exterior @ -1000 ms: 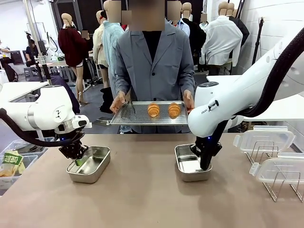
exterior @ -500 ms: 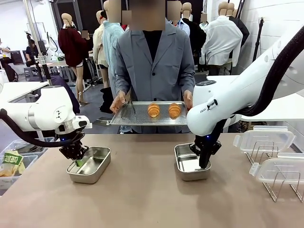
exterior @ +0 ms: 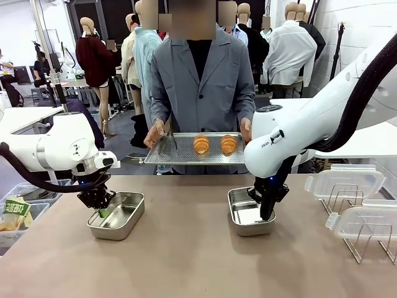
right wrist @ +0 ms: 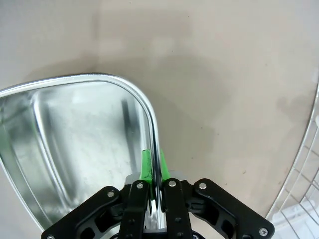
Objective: Place the bread in airtight containers.
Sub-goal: Once an object is inside an Airtight Container , place the container in the center of the table.
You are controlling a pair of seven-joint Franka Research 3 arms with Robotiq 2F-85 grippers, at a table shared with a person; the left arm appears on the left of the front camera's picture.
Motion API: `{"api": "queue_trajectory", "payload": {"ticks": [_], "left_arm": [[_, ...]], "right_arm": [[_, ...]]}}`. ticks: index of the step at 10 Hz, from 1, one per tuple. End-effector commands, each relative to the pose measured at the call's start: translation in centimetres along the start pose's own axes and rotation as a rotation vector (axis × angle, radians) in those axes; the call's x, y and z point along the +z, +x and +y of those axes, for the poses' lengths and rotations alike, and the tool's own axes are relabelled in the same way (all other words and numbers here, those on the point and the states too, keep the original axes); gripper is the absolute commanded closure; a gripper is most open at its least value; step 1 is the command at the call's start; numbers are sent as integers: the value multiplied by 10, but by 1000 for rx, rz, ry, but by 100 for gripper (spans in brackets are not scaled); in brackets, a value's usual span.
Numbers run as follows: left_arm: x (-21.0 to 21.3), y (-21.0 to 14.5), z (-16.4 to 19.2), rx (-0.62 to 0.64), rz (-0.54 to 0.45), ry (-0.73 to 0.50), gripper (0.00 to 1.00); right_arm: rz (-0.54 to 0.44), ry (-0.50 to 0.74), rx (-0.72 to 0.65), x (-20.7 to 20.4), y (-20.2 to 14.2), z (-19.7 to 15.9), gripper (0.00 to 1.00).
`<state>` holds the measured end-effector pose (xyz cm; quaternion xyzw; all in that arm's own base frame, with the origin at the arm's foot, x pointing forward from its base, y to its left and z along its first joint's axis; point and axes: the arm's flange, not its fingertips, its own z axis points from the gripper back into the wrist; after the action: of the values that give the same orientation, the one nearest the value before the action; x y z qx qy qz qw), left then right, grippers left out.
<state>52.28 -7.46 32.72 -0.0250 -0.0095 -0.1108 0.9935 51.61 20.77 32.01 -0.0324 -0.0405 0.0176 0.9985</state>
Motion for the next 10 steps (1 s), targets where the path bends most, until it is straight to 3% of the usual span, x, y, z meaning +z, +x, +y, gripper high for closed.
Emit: {"api": "queue_trajectory", "payload": {"ticks": [1,3,5,8,9,10], "left_arm": [[23,-11,-20,32,-16,18,100],[72,-33,-47,28,-104,91,100],[112,-46,-46,90,-184,75,100],[144,-53,-54,111,-222,-78,100],[143,-49,-54,118,-186,-102,100],[146,-54,-54,113,-222,-15,100]], "right_arm": [[9,52,-35,23,-7,-21,100],[67,92,-101,69,-4,-49,100],[94,141,-84,110,12,-60,100],[141,111,-102,127,38,-44,100],[135,120,-78,124,37,-40,100],[117,115,-87,132,19,-58,100]]}}
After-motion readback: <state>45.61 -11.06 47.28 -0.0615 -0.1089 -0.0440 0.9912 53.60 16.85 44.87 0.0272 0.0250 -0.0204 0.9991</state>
